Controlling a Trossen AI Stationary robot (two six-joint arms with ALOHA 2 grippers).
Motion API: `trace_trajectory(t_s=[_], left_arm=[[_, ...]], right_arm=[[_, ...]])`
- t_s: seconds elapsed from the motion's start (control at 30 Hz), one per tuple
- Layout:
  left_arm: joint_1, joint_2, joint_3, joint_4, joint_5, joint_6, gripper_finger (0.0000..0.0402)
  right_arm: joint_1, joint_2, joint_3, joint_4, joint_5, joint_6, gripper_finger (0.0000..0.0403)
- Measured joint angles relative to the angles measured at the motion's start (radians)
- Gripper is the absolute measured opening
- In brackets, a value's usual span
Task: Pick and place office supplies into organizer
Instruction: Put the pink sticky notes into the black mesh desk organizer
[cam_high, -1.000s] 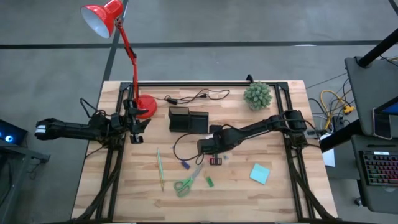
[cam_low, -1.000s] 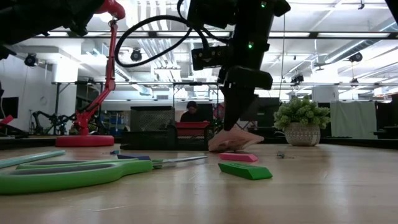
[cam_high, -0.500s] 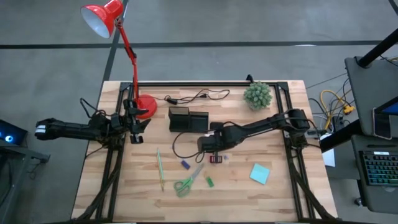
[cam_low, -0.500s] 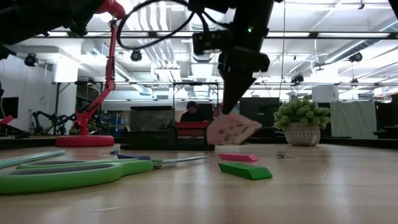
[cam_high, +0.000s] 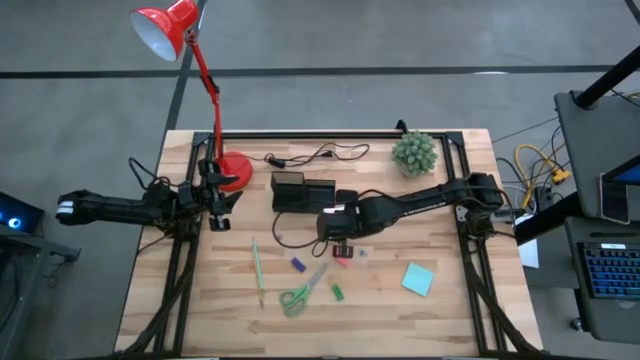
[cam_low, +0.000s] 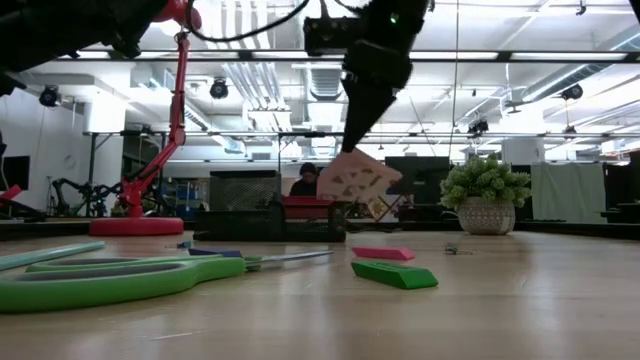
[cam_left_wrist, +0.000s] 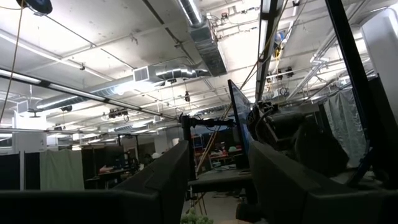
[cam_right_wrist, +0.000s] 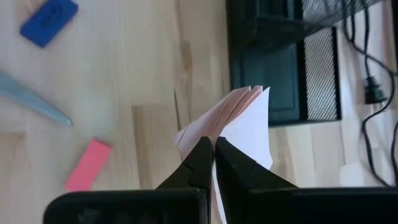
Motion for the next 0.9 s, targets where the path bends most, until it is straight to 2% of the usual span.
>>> trace_trajectory(t_s=[0.37, 0.63, 0.9], left_arm=[[0.0, 0.0, 0.0, 0.0, 0.0, 0.0, 0.0155], [0.0, 0.0, -0.002, 0.0, 0.0, 0.0, 0.0155], [0.0, 0.0, -0.006, 0.0, 0.0, 0.003, 0.0155]], right_arm=[[-0.019, 0.0, 0.061, 0.012, 0.072, -0.163, 0.0008], [-0.062, 0.0, 0.023, 0.104, 0.078, -0.396, 0.0008], [-0.089, 0.0, 0.016, 0.122, 0.078, -0.638, 0.0008]])
